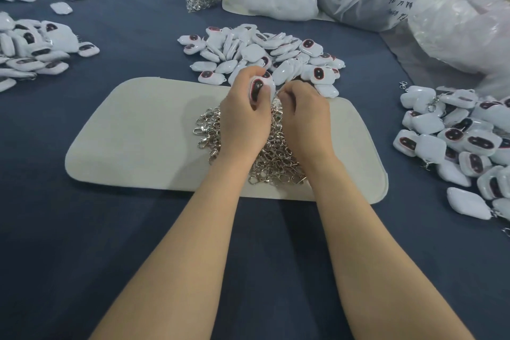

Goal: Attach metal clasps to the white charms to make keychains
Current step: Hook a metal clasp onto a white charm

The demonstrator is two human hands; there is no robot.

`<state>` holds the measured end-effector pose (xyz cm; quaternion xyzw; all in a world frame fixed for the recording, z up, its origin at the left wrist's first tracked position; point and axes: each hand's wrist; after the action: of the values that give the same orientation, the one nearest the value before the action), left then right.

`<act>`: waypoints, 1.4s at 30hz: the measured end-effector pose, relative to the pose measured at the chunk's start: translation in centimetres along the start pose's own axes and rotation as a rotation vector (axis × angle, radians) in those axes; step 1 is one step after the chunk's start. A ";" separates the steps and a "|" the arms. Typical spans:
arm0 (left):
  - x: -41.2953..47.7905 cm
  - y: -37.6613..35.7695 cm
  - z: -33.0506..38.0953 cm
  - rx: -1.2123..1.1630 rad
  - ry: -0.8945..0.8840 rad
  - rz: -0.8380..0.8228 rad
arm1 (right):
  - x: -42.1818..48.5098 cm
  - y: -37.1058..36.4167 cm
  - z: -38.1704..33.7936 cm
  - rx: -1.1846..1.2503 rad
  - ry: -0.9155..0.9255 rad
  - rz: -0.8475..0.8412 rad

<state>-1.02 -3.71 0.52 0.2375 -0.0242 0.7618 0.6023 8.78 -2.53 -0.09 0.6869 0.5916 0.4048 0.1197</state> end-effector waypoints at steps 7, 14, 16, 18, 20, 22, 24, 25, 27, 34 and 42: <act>-0.1 -0.1 -0.5 0.374 -0.209 -0.075 | 0.0 0.1 0.4 -0.021 -0.058 -0.181; 0.8 0.0 -0.5 -0.421 0.335 -0.010 | -0.1 0.1 -0.3 0.373 -0.190 -0.082; 1.1 0.2 -0.5 -0.806 0.553 -0.024 | -0.1 0.3 -0.6 0.471 -0.195 -0.060; 1.2 0.5 -0.4 -1.044 0.675 -0.016 | -0.1 0.2 -0.7 0.531 -0.188 -0.046; 1.2 0.5 -0.5 -1.118 0.713 -0.009 | -0.1 0.1 -0.6 0.519 -0.187 -0.025; 1.1 0.4 -0.4 -1.006 0.679 -0.017 | 0.0 -0.1 -0.4 0.432 -0.172 -0.006; 1.0 0.2 -0.5 -0.741 0.576 -0.004 | 0.0 -0.2 -0.2 0.337 -0.130 -0.004; 0.9 0.2 -0.5 -0.617 0.513 0.009 | 0.0 -0.2 -0.1 0.294 -0.103 -0.006; 0.7 0.2 -0.4 -0.472 0.411 0.021 | -0.1 -0.3 0.0 0.240 -0.063 0.006; 0.7 -0.1 -0.4 -0.447 0.364 0.053 | -0.1 -0.1 -0.2 0.388 -0.154 0.020; 0.9 0.0 -0.2 -0.628 0.452 0.055 | -0.2 -0.5 0.0 0.352 -0.154 -0.054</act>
<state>-1.26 -2.86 0.65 -0.1331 -0.1291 0.7663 0.6152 8.44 -2.56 -0.53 0.7101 0.6605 0.2380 0.0533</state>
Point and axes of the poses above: each hand's wrist, its own x-axis towards the middle knuckle, its own y-axis out of the back of the hand, z = x × y, and after that the axes turned 7 degrees about -z, right-handed
